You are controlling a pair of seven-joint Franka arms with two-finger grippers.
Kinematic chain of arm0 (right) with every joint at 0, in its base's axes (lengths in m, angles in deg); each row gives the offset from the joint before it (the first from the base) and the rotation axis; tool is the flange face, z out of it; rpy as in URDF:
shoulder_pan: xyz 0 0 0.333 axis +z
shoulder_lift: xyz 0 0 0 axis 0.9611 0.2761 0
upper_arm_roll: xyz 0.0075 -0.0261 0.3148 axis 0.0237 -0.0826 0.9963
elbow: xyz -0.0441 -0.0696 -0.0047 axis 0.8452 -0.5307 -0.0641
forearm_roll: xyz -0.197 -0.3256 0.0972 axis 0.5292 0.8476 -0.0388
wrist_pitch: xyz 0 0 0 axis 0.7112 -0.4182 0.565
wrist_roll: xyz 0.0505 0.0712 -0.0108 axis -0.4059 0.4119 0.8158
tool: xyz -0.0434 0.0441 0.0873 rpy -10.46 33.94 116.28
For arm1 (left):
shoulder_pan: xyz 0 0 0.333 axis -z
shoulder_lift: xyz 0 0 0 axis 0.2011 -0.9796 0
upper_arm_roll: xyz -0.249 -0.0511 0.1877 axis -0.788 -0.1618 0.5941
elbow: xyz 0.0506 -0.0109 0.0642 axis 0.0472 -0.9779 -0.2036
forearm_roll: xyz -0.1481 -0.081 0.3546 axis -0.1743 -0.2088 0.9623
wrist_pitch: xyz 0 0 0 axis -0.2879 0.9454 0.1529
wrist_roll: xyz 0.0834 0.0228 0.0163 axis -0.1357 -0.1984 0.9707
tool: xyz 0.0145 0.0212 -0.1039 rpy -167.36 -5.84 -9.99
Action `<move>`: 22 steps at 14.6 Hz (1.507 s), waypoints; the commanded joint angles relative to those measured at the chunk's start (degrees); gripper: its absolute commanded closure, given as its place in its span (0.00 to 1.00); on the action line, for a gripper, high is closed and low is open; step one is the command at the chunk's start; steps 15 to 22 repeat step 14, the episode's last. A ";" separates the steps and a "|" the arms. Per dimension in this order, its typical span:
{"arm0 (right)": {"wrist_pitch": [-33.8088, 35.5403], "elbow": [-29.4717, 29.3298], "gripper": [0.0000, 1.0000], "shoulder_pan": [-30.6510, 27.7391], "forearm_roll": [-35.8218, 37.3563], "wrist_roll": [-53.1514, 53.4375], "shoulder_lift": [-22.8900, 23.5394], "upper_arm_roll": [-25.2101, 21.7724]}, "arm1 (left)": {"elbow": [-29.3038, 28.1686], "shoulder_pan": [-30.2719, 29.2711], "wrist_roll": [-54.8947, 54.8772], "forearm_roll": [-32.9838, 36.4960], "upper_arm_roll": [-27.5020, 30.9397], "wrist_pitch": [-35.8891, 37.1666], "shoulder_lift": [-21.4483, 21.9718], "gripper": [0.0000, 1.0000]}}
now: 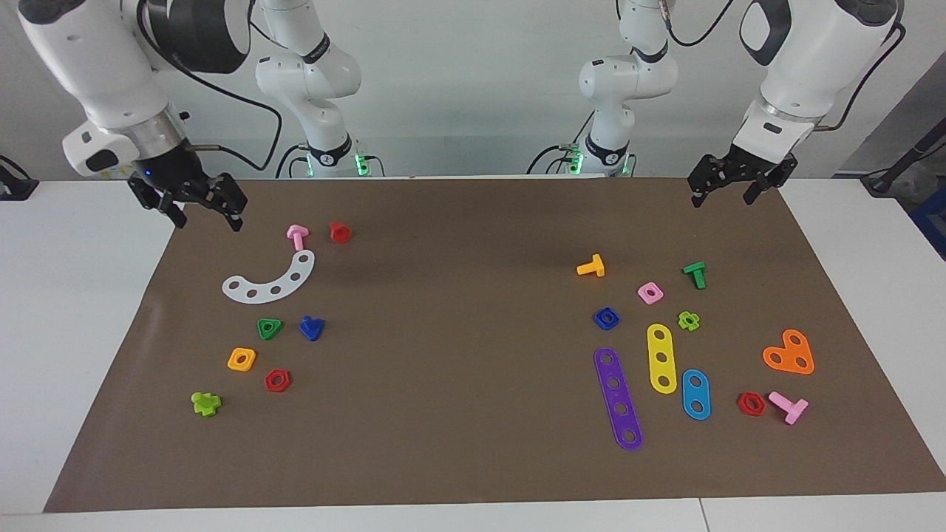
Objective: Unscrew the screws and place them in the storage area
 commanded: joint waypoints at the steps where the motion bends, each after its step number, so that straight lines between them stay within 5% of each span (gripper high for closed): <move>1: 4.98 -4.65 0.00 0.10 2.29 -0.95 0.48 0.31 | 0.00 -0.30 -1.76 0.97 -0.25 0.33 0.10 0.00; 4: 3.32 0.26 0.00 0.72 1.58 -1.12 -1.89 0.57 | 0.00 -0.39 -1.85 0.88 -0.25 0.42 0.10 0.00; 22: 3.84 1.15 0.00 1.51 1.23 -0.85 -2.60 0.66 | 0.00 -0.30 -2.20 0.97 -0.25 0.42 0.10 0.00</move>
